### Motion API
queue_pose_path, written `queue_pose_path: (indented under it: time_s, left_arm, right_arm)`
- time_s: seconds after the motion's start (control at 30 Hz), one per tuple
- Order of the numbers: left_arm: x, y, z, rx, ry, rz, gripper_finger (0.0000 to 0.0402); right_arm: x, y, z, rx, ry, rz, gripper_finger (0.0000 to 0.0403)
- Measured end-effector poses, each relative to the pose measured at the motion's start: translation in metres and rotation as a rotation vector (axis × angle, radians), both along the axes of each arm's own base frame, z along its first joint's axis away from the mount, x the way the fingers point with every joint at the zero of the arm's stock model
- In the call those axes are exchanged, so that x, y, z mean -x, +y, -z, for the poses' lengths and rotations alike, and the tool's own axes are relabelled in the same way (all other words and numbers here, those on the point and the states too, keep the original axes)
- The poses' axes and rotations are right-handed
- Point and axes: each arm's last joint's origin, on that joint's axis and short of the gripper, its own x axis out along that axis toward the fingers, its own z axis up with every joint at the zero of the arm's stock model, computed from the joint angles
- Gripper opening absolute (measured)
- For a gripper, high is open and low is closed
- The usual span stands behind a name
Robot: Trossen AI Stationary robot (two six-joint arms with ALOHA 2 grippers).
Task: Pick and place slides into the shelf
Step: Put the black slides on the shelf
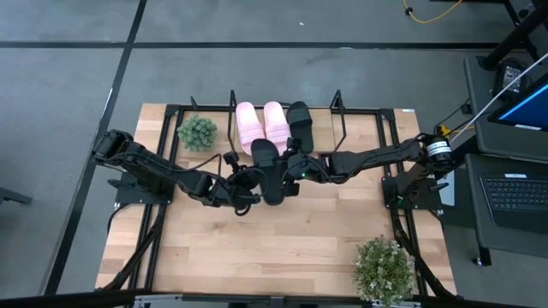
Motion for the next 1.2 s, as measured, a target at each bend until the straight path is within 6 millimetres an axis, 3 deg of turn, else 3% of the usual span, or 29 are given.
queue_pose_path:
  time_s: [0.37, 0.63, 0.83, 1.2]
  left_arm:
    - [0.0, -0.0033, -0.0001, 0.015, -0.003, 0.024, 0.0]
    - [-0.0002, -0.0067, -0.0004, 0.031, 0.0, 0.059, 0.0]
    - [-0.0003, -0.0066, -0.0008, 0.022, 0.007, 0.065, 0.0002]
    - [-0.0006, -0.007, -0.0023, -0.012, 0.04, 0.089, 0.0079]
  right_arm:
    - [0.0002, -0.0015, 0.0002, 0.008, 0.007, 0.0, 0.0114]
    - [0.0001, -0.0018, 0.0001, 0.018, 0.01, -0.003, 0.0075]
    - [0.0002, -0.0019, 0.0003, 0.017, 0.011, -0.002, 0.0015]
    - [0.0008, -0.0037, 0.0008, 0.032, 0.019, 0.013, 0.0013]
